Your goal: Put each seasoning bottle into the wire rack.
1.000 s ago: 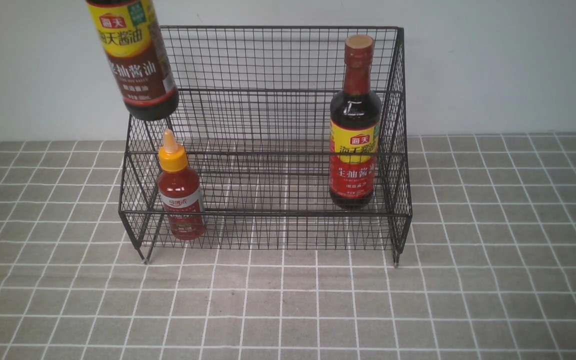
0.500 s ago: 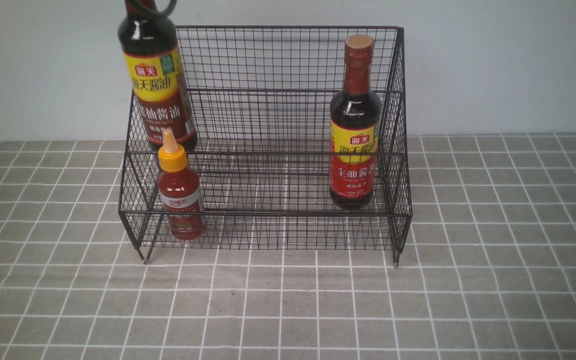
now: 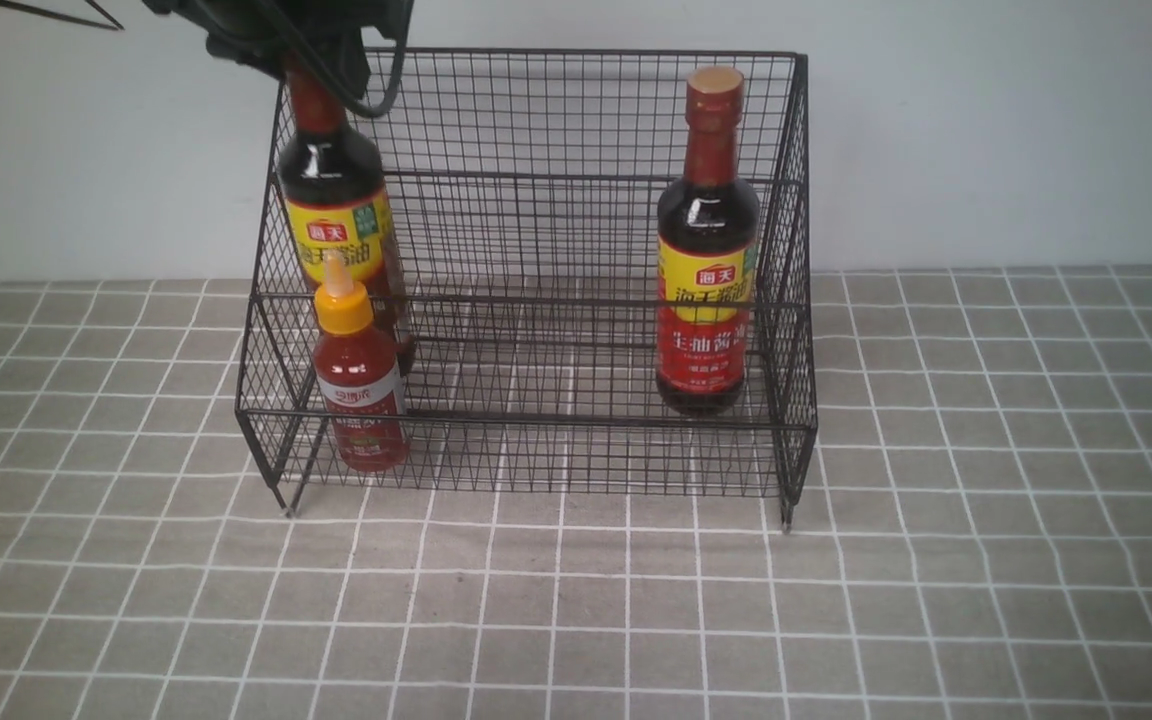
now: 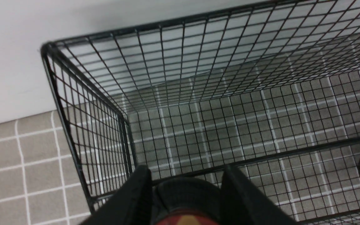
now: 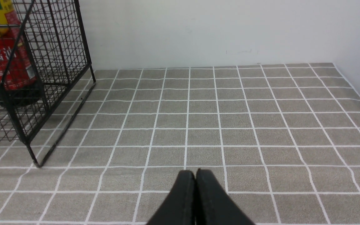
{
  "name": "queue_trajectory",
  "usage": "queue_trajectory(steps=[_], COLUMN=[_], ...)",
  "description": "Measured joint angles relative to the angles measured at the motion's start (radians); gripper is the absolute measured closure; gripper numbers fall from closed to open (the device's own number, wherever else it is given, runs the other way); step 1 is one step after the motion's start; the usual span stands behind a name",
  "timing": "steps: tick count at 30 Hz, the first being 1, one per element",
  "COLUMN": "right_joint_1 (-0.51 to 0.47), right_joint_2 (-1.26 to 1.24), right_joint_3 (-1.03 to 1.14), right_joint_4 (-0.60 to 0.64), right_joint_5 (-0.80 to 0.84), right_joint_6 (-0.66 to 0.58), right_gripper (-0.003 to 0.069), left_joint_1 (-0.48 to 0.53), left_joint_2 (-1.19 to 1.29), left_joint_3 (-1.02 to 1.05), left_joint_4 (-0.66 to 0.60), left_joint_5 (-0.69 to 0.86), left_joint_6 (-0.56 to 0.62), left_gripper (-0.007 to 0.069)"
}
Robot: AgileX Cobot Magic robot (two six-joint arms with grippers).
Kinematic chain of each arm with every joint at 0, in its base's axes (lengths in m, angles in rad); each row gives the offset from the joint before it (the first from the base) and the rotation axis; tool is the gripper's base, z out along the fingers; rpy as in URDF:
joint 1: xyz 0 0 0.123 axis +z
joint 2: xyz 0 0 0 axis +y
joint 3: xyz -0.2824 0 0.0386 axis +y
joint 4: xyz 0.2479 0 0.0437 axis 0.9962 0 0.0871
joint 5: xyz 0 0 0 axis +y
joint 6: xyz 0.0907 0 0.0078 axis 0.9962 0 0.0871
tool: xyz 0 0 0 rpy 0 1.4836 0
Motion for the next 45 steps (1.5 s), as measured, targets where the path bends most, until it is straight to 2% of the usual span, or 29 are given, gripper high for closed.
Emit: queue_trajectory(steps=[2, 4, 6, 7, 10, 15, 19, 22, 28, 31, 36, 43, 44, 45], right_joint_1=[0.0, 0.0, 0.0, 0.0, 0.0, 0.0, 0.0, 0.0, 0.0, 0.0, 0.0, 0.0, 0.0, 0.0], right_joint_2=[0.0, 0.0, 0.0, 0.0, 0.0, 0.0, 0.0, 0.0, 0.0, 0.0, 0.0, 0.0, 0.0, 0.0], right_joint_3=[0.0, 0.0, 0.0, 0.0, 0.0, 0.0, 0.0, 0.0, 0.0, 0.0, 0.0, 0.0, 0.0, 0.0], right_joint_4=[0.0, 0.0, 0.0, 0.0, 0.0, 0.0, 0.0, 0.0, 0.0, 0.0, 0.0, 0.0, 0.0, 0.0], right_joint_5=[0.0, 0.0, 0.0, 0.0, 0.0, 0.0, 0.0, 0.0, 0.0, 0.0, 0.0, 0.0, 0.0, 0.0], right_joint_6=[0.0, 0.0, 0.0, 0.0, 0.0, 0.0, 0.0, 0.0, 0.0, -0.002, -0.003, -0.003, -0.003, -0.003], right_gripper=[0.0673, 0.0673, 0.0673, 0.0673, 0.0673, 0.0673, 0.0673, 0.0673, 0.0673, 0.0673, 0.0673, 0.0673, 0.0673, 0.0673], left_joint_1=[-0.001, -0.001, -0.001, -0.001, -0.001, -0.001, -0.001, -0.001, -0.001, -0.001, -0.001, -0.001, -0.001, -0.001], left_joint_2=[0.006, 0.011, 0.008, 0.003, -0.002, -0.019, -0.059, -0.109, -0.245, -0.308, -0.46, -0.765, -0.836, -0.847], left_joint_3=[0.0, 0.0, -0.004, -0.005, -0.005, -0.005, -0.005, -0.005, -0.005, -0.005, 0.042, 0.36, 0.465, 0.465], left_joint_4=[0.0, 0.0, 0.001, -0.005, -0.011, -0.048, -0.054, -0.041, -0.03, -0.03, -0.03, -0.03, -0.031, -0.032], left_joint_5=[0.0, -0.009, -0.015, -0.017, -0.018, -0.019, -0.018, -0.018, -0.017, -0.014, -0.014, -0.014, -0.014, -0.014], left_joint_6=[-0.017, -0.03, -0.036, -0.038, -0.044, -0.044, -0.044, -0.044, -0.044, -0.044, -0.032, -0.022, -0.022, -0.022], left_gripper=[0.036, 0.0326, 0.0267, 0.0209, 0.0155, 0.0141, 0.0195, 0.0283, 0.0583, 0.0622, 0.0631, 0.0631, 0.0631, 0.0631])
